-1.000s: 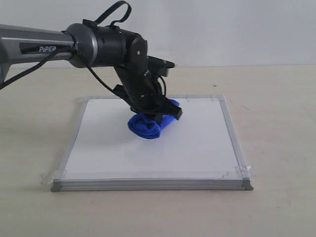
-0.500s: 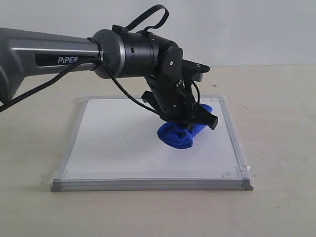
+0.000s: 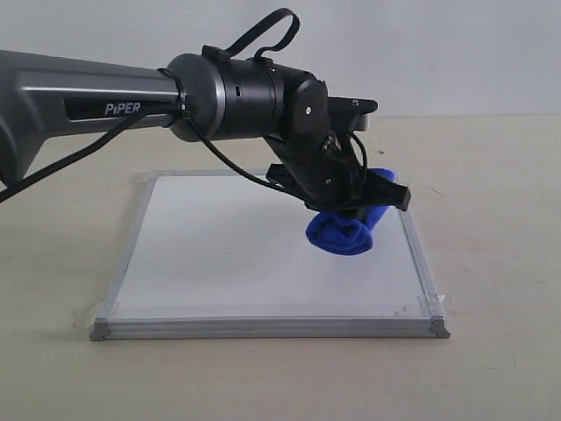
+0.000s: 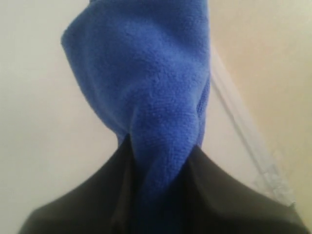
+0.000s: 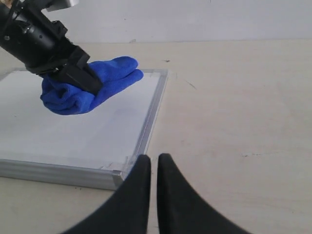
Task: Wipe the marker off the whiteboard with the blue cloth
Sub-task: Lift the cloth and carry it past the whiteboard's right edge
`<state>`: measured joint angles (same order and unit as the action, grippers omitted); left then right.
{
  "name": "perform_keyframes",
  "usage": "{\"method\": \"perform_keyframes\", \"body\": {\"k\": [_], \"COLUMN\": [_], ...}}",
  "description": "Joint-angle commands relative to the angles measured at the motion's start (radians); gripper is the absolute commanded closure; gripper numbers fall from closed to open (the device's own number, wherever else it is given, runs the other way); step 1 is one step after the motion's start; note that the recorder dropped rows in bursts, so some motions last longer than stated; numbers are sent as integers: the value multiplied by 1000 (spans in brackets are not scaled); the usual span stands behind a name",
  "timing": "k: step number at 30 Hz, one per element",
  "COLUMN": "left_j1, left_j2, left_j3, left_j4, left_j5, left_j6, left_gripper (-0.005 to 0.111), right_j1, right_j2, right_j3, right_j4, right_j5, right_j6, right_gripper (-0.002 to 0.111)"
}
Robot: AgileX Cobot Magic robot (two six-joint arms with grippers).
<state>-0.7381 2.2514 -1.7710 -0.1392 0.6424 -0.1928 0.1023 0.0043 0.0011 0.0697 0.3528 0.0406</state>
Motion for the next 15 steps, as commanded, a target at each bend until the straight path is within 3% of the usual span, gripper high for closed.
{"method": "perform_keyframes", "body": {"k": [1, 9, 15], "left_j1": [-5, -7, -67], "left_j2": [-11, -11, 8], "left_j3": [4, 4, 4], "left_j4": [-162, -374, -385], "left_j5": [-89, -215, -370], "left_j6": [45, 59, 0], "left_gripper": [102, 102, 102], "right_j1": [-2, -2, -2], "right_j2": [-4, -4, -4], "right_j3": [-1, -1, -1], "right_j4": [-1, -1, -1], "right_j5": [-7, -7, -7], "right_j6": [2, 2, 2], "right_gripper": [107, 107, 107]}}
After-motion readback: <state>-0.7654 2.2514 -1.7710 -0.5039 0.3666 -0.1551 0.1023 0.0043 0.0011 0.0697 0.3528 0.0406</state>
